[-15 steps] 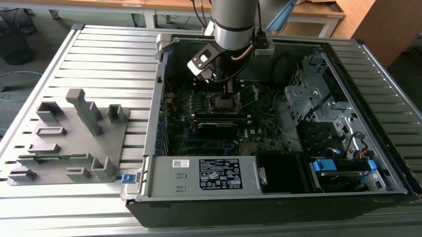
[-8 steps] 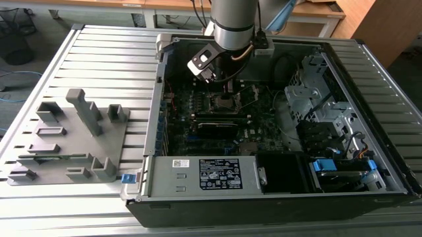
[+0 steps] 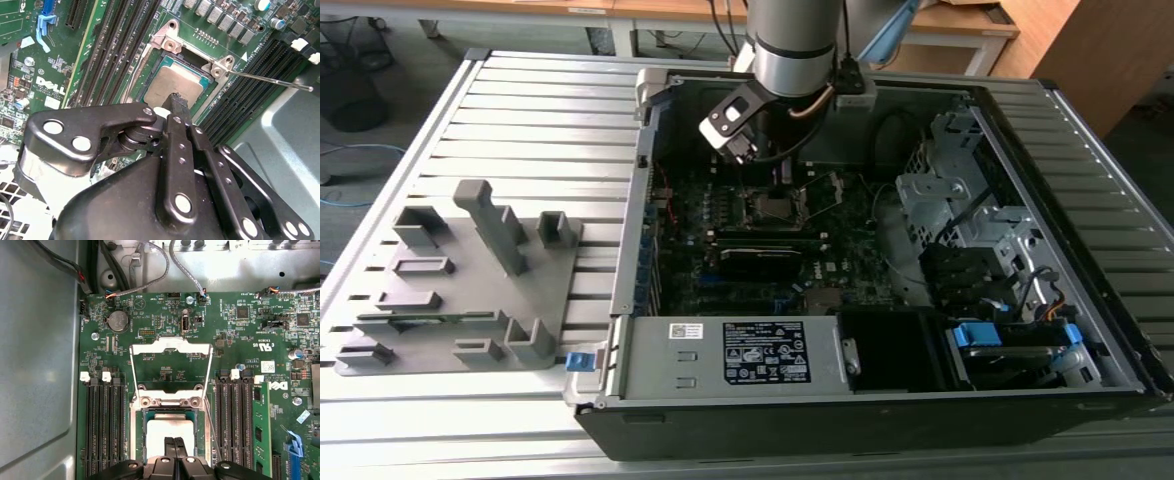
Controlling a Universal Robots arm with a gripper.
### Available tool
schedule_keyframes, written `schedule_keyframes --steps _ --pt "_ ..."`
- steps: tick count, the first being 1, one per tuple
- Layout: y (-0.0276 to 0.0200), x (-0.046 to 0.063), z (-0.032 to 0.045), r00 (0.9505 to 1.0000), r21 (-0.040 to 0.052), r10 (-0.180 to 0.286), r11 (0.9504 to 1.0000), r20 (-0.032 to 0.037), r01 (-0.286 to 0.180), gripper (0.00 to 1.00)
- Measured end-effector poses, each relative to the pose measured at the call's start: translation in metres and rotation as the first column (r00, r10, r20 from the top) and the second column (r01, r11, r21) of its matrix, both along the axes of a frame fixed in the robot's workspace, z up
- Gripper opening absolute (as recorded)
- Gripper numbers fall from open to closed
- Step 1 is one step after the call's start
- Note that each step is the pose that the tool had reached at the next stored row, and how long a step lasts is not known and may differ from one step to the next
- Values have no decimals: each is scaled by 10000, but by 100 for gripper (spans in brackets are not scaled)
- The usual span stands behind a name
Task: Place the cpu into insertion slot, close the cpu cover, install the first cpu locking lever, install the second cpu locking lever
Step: 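Close the cpu cover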
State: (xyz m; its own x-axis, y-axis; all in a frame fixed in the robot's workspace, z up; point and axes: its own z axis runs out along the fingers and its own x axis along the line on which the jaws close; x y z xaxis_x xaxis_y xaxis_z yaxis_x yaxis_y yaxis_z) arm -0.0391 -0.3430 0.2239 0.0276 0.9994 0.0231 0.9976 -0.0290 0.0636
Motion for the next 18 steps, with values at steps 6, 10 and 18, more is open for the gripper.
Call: schedule_keyframes --steps 6,10,18 --pt "0 0 65 10000 0 0 10000 0 0 11" --pt "0 0 81 10000 1 0 10000 1 0 11" --pt "0 0 132 10000 -2 0 10000 -1 0 11"
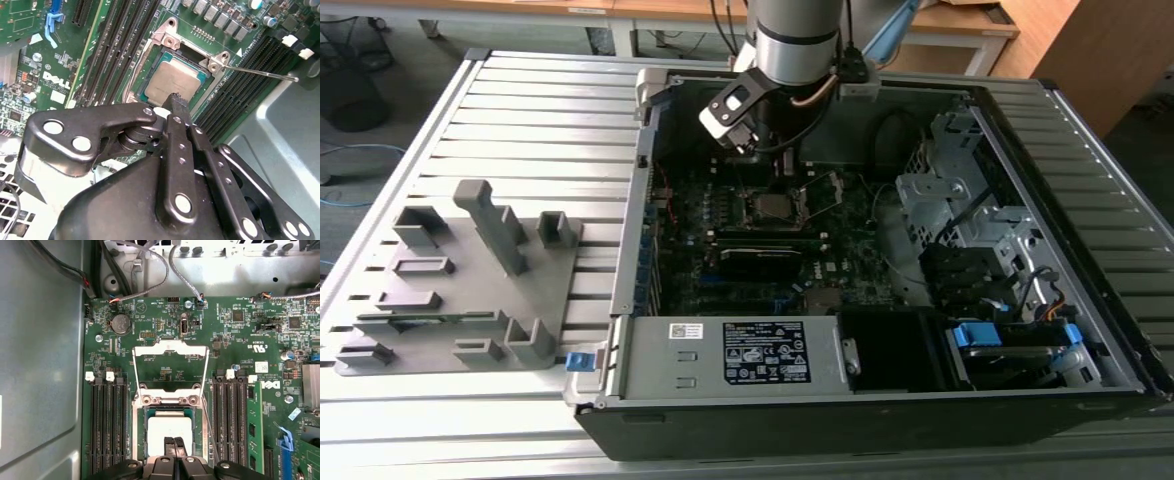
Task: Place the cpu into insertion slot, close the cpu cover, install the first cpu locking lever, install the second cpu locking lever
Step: 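Close the cpu cover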
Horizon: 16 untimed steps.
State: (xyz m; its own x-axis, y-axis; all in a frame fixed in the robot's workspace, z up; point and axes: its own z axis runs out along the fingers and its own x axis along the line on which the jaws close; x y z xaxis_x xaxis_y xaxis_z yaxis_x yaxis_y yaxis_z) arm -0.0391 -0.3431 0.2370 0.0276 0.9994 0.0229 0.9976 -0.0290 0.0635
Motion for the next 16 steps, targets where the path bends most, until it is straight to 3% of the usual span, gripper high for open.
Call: schedule_keyframes --steps 11,16 --pt "0 0 266 10000 2 0 10000 1 0 11" --pt "0 0 278 10000 4 0 10000 2 0 11"
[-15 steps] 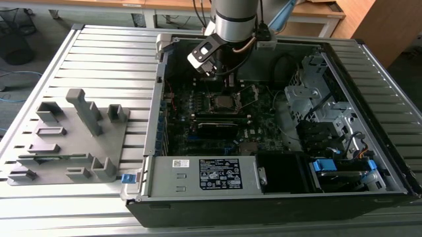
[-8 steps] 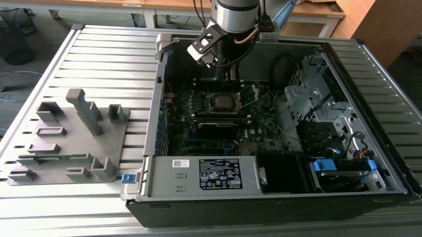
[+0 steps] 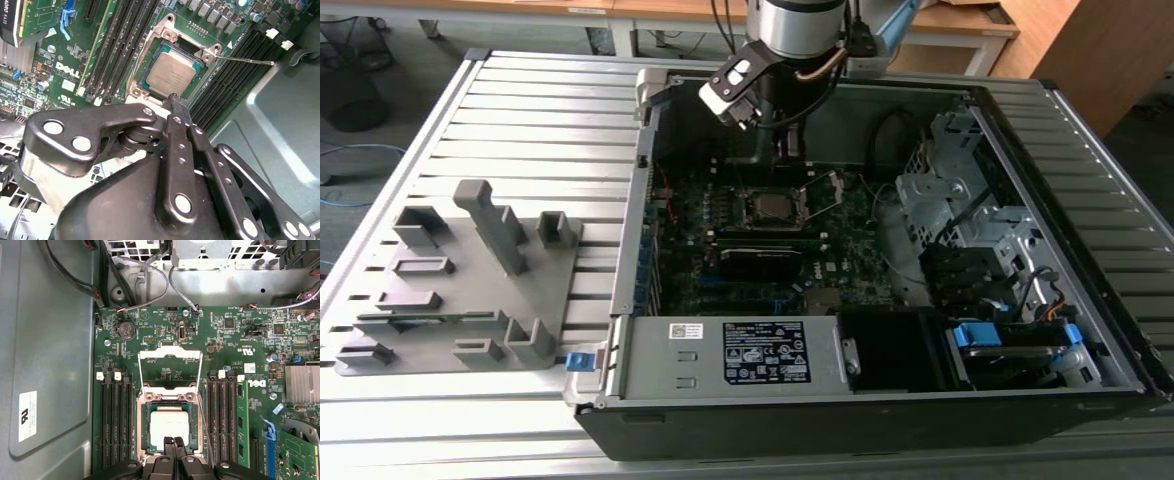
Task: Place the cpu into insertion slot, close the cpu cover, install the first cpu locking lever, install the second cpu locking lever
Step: 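Close the cpu cover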
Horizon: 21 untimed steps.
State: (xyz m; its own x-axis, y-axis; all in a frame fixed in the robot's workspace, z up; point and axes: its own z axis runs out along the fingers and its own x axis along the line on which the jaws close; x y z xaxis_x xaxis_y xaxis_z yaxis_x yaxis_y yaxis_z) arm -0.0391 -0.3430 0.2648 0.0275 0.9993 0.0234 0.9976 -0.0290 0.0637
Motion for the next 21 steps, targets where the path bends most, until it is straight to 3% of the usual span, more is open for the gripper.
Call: schedule_keyframes --steps 7,21 --pt "0 18 2 10000 -4 1 10000 -3 -1 11" --pt "0 241 -3 10000 -2 0 10000 -2 0 11"
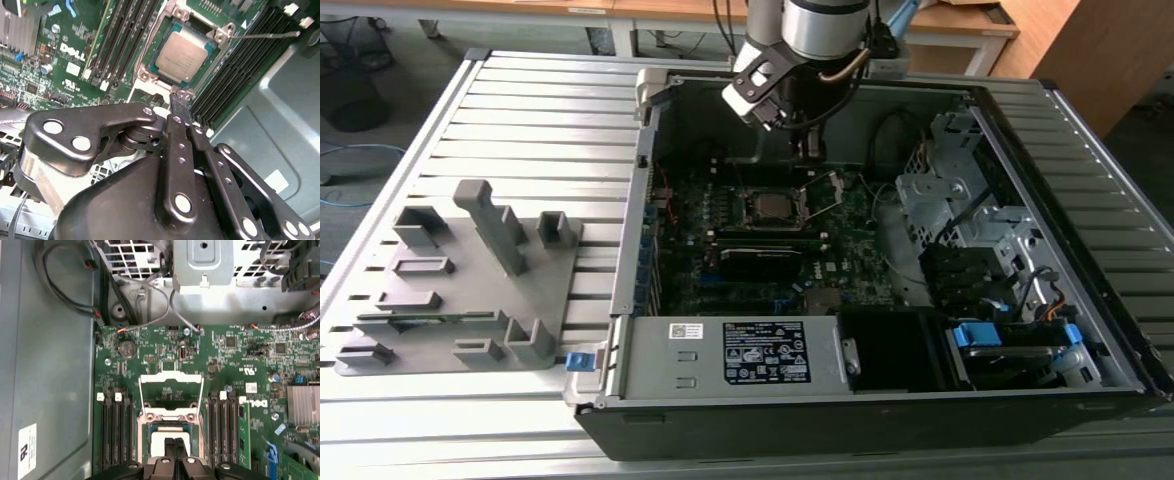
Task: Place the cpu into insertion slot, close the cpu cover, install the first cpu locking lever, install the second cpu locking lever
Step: 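Close the cpu cover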
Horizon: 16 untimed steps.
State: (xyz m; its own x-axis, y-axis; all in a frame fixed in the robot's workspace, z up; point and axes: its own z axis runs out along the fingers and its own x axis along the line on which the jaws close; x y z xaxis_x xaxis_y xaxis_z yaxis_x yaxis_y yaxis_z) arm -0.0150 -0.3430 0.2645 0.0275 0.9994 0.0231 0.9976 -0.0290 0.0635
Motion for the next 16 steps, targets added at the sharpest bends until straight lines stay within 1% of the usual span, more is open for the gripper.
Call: schedule_keyframes --steps 7,16 --pt "0 132 -2 10000 1 0 10000 -1 0 11" --pt "1 376 -3 10000 2 0 10000 -22 0 11"
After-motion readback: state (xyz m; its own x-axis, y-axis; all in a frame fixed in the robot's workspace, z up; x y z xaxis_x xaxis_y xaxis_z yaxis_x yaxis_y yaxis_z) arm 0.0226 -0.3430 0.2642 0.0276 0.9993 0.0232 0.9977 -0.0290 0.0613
